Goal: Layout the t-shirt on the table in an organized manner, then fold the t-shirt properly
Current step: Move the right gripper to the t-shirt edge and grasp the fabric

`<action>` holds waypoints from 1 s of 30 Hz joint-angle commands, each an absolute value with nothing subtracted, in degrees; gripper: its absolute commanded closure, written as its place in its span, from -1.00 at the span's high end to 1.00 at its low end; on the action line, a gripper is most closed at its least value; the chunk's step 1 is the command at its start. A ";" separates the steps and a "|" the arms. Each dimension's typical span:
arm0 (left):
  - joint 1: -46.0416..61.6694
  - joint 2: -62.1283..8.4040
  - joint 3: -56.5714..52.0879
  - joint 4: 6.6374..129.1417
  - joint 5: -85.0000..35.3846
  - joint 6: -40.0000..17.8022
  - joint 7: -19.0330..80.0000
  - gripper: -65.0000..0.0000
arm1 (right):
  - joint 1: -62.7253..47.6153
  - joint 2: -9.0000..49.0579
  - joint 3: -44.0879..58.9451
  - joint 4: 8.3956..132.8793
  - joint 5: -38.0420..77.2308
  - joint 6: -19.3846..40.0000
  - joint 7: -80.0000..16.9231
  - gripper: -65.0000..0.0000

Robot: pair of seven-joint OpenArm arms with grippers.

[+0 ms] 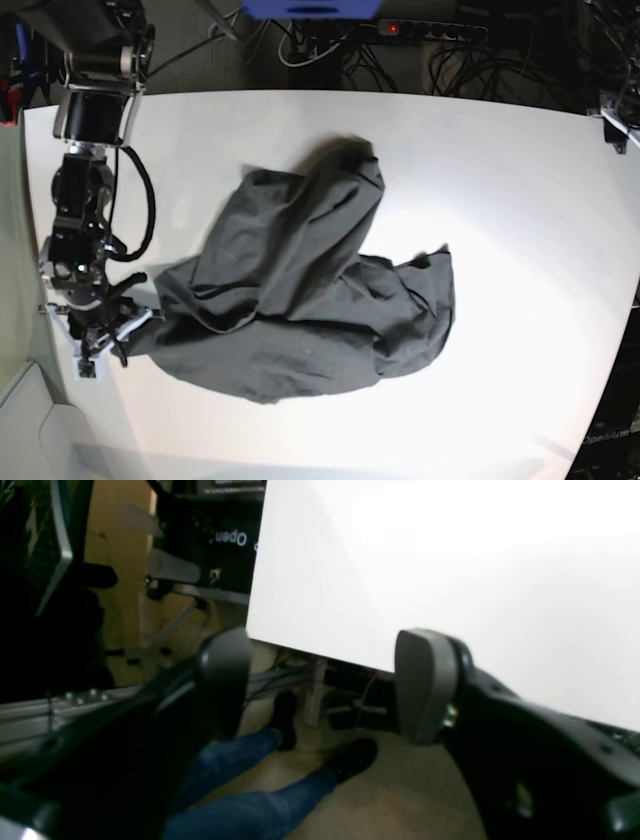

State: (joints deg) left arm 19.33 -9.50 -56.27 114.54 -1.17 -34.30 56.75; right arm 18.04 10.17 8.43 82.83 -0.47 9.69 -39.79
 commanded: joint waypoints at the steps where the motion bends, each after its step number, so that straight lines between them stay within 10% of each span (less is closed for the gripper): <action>1: 19.30 -10.24 -57.01 115.56 -1.27 -34.68 56.04 0.36 | 19.38 10.59 8.57 83.74 -0.40 9.54 -38.64 -0.56; 17: 19.03 -10.15 -57.89 115.56 -1.27 -35.30 56.22 0.36 | 9.10 8.75 -5.58 96.13 -0.31 9.54 -38.20 -0.53; 30: 19.03 -9.36 -58.07 115.56 -1.27 -35.30 56.22 0.36 | 14.02 4.09 -11.38 80.04 -0.40 9.54 -33.27 -0.53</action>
State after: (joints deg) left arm 19.14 -8.80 -57.71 114.54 -1.17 -35.62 56.90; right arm 12.67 4.54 -11.38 78.81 -0.73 9.61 -34.85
